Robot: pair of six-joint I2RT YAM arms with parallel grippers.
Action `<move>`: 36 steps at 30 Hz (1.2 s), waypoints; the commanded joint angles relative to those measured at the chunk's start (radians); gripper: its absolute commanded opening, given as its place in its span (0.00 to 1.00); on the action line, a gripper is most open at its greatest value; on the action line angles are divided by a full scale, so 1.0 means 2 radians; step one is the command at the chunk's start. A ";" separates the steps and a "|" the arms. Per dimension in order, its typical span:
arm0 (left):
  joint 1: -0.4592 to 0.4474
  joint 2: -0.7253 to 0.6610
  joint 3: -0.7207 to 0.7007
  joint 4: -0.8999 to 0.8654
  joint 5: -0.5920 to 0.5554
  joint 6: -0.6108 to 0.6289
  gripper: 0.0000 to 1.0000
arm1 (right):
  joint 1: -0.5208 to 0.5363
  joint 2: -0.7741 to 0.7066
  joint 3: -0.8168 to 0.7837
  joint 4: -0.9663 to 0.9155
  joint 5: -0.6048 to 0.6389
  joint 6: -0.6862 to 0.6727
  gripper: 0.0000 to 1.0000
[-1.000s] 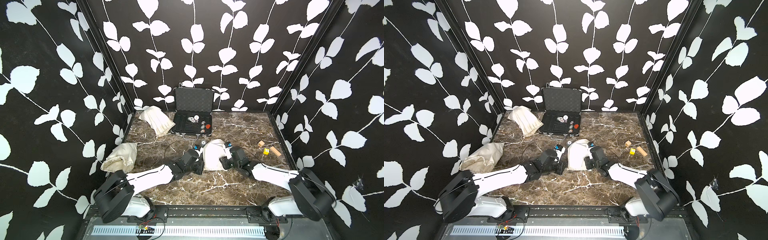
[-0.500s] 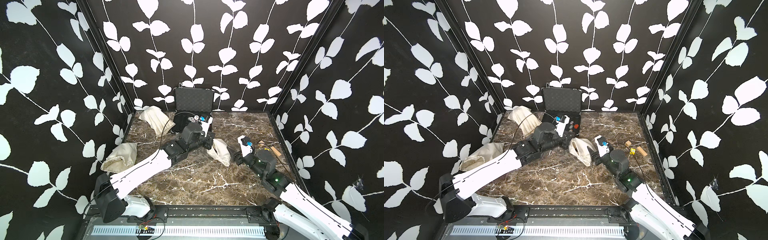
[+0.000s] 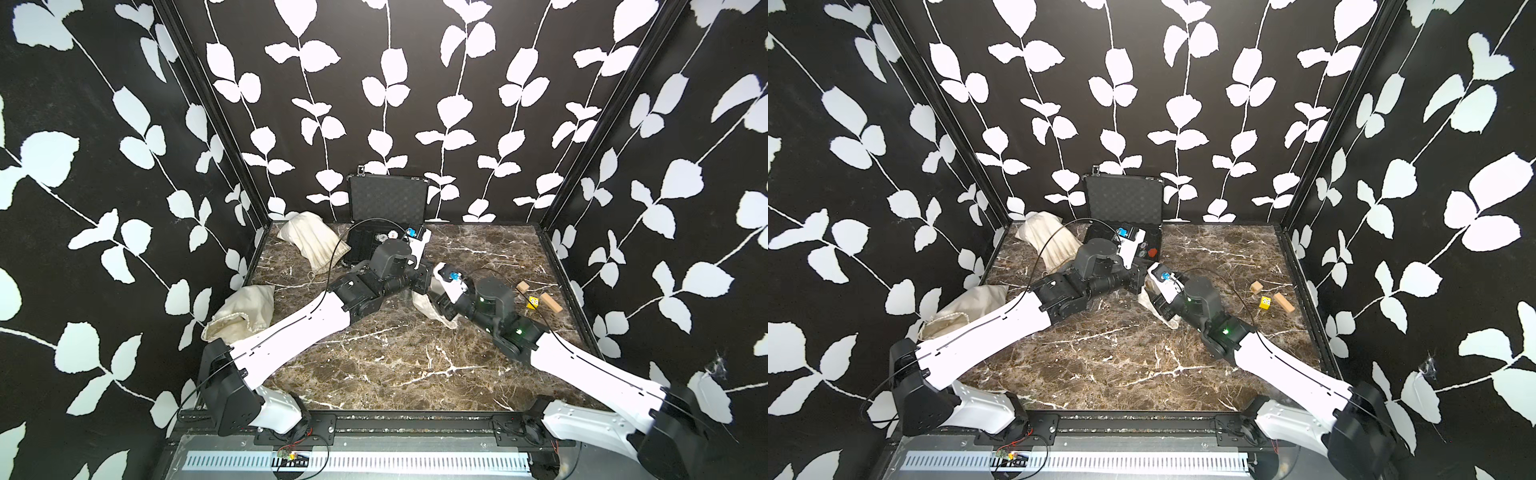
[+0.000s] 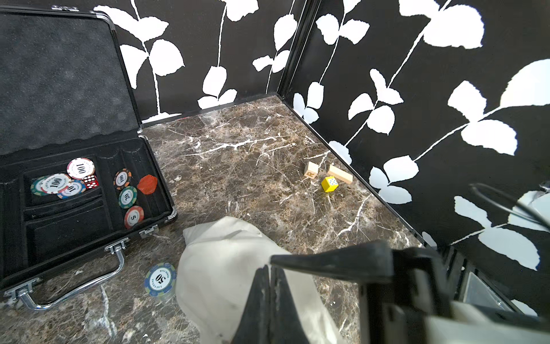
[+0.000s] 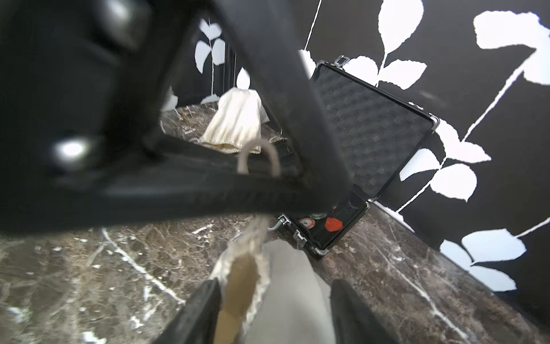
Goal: Close the soil bag
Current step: Frap the soil bag at the center of the board.
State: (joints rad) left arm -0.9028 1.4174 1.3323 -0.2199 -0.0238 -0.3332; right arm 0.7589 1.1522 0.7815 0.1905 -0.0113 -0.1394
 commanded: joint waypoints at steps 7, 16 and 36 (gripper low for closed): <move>0.068 -0.057 0.025 -0.001 -0.019 -0.022 0.00 | -0.038 0.018 -0.043 -0.003 0.114 0.008 0.16; 0.142 -0.105 0.035 -0.018 -0.017 -0.013 0.00 | -0.093 -0.062 -0.078 -0.076 0.116 0.001 0.16; 0.136 -0.034 0.095 0.008 0.110 -0.093 0.00 | 0.038 0.078 0.155 0.000 0.051 0.065 0.68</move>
State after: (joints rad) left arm -0.6270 1.3613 1.4784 -0.2626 0.1730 -0.4927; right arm 0.8253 1.2663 1.0538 0.1322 0.0418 -0.0505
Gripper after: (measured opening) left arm 0.044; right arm 0.682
